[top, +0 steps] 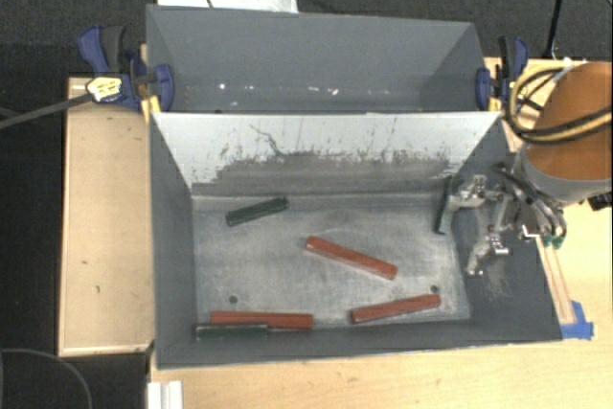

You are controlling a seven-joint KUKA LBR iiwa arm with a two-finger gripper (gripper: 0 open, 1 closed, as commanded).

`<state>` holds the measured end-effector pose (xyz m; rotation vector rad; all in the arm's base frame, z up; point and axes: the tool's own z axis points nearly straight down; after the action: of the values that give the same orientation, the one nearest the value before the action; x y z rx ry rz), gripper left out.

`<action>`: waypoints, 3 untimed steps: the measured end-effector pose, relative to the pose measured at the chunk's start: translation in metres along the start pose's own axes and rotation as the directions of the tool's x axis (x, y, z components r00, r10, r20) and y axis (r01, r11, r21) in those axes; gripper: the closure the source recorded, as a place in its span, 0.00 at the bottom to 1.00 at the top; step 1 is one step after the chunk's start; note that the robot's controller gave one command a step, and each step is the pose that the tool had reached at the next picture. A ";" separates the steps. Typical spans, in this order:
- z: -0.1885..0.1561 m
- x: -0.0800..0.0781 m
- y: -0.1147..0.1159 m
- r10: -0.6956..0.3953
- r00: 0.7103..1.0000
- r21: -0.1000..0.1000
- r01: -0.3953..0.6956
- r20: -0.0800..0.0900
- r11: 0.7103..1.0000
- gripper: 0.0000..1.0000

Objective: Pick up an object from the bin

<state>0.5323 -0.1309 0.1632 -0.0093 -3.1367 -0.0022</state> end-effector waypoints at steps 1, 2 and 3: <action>-0.004 -0.002 0.000 -0.004 1.000 0.002 0.004 0.008 1.000 0.00; 0.039 0.009 0.039 -0.145 0.989 0.007 0.145 0.014 0.989 0.00; 0.046 0.027 0.068 -0.243 0.970 0.001 0.243 0.004 0.970 0.00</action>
Offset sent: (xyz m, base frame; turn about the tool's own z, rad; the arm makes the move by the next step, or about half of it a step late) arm -0.0247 0.0884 -0.0932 -0.3118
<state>0.5052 -0.0630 0.1169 0.3758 -3.1180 -0.0024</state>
